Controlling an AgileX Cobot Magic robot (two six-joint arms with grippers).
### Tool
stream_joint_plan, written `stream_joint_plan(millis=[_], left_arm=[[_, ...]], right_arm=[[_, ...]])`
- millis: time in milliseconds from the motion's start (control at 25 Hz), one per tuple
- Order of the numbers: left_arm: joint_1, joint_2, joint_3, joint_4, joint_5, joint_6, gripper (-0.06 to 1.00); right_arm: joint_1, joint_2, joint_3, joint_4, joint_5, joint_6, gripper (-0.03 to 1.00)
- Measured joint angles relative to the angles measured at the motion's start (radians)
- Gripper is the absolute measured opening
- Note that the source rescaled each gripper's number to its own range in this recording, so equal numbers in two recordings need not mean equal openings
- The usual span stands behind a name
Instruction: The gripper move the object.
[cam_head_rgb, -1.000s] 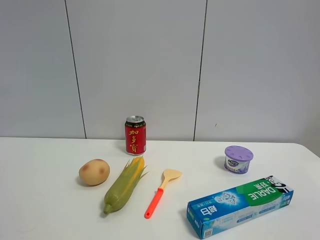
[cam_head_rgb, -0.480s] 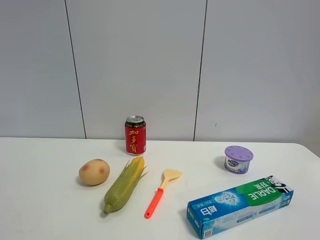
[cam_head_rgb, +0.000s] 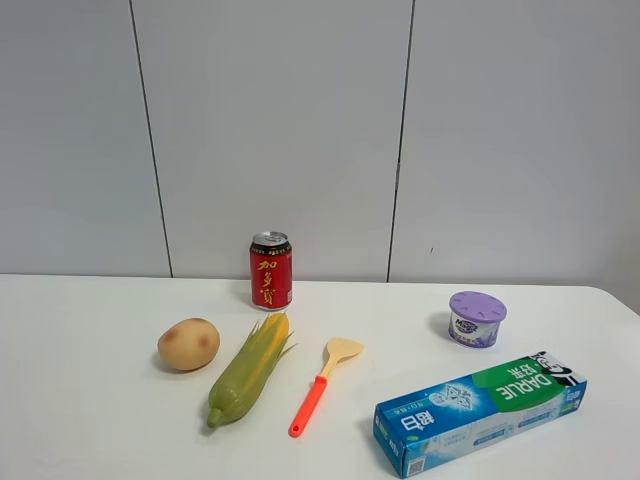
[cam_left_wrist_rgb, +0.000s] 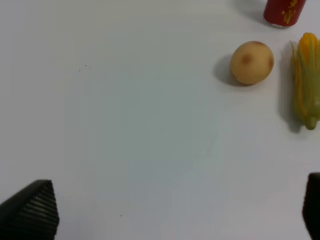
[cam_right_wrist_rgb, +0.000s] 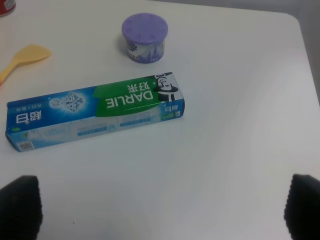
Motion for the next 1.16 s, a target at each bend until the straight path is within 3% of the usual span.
stream_joint_plan(millis=[1160], left_arm=[[0.0, 0.0, 0.0, -0.003, 0.0, 0.001, 1.0]], right_arm=[[0.0, 0.0, 0.0, 0.0, 0.0, 0.0, 1.0]])
